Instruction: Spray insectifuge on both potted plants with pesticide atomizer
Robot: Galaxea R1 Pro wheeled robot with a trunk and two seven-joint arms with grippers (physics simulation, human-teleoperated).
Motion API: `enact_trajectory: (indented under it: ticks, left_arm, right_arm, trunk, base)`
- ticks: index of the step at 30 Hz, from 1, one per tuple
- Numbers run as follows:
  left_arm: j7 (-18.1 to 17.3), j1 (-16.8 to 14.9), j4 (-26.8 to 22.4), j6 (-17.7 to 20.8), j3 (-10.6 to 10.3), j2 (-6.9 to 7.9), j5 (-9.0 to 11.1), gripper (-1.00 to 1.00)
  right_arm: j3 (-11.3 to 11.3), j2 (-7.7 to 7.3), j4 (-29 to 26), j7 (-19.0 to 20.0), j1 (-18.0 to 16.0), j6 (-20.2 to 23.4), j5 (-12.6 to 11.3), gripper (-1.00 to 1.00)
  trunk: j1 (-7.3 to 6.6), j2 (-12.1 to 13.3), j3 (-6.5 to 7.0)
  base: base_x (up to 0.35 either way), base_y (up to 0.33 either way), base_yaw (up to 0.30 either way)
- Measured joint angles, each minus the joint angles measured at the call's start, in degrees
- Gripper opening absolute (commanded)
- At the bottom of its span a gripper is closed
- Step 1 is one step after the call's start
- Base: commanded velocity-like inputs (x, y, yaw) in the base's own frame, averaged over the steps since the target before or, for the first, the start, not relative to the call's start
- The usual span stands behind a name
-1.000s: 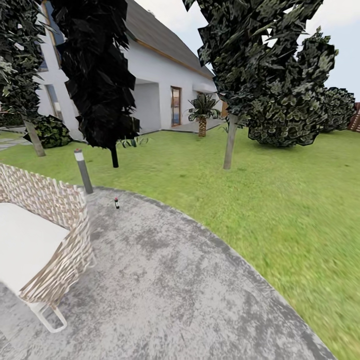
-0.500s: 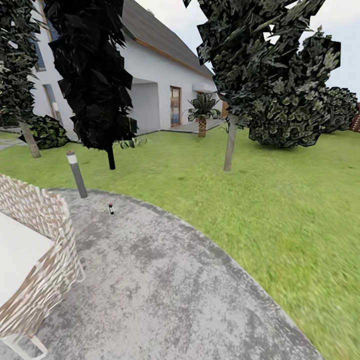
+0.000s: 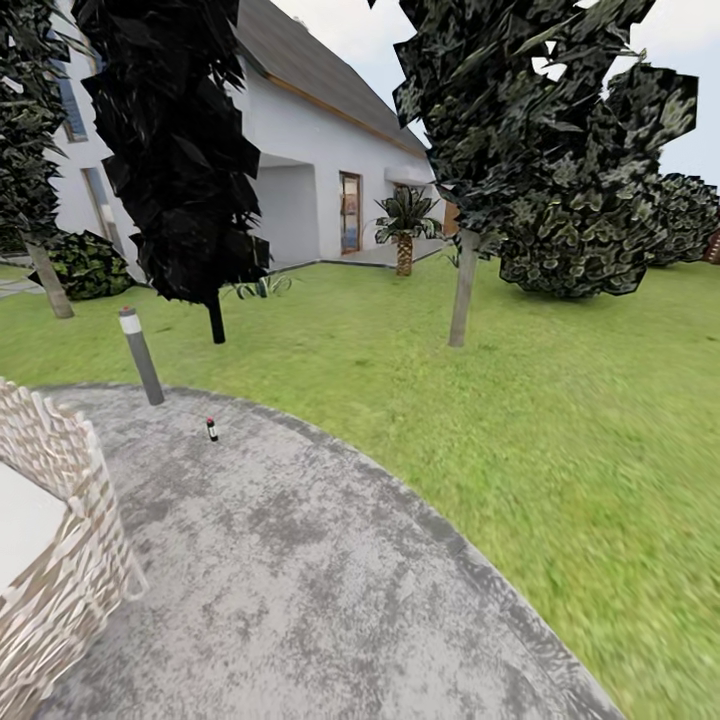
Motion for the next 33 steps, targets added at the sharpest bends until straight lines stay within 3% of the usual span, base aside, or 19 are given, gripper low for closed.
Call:
enact_trajectory:
  ticks: [23, 33]
  left_arm:
    - [0.0, 0.0, 0.0, 0.0, 0.0, 0.0, 0.0, 1.0]
    - [0.0, 0.0, 0.0, 0.0, 0.0, 0.0, 0.0, 1.0]
  right_arm:
    - [0.0, 0.0, 0.0, -0.2, 0.0, 0.0, 0.0, 1.0]
    - [0.0, 0.01, 0.0, -0.2, 0.0, 0.0, 0.0, 1.0]
  trunk:
    - [0.0, 0.0, 0.0]
    - [0.0, 0.0, 0.0]
  base:
    - [0.338, 0.0, 0.002]
    - [0.338, 0.0, 0.183]
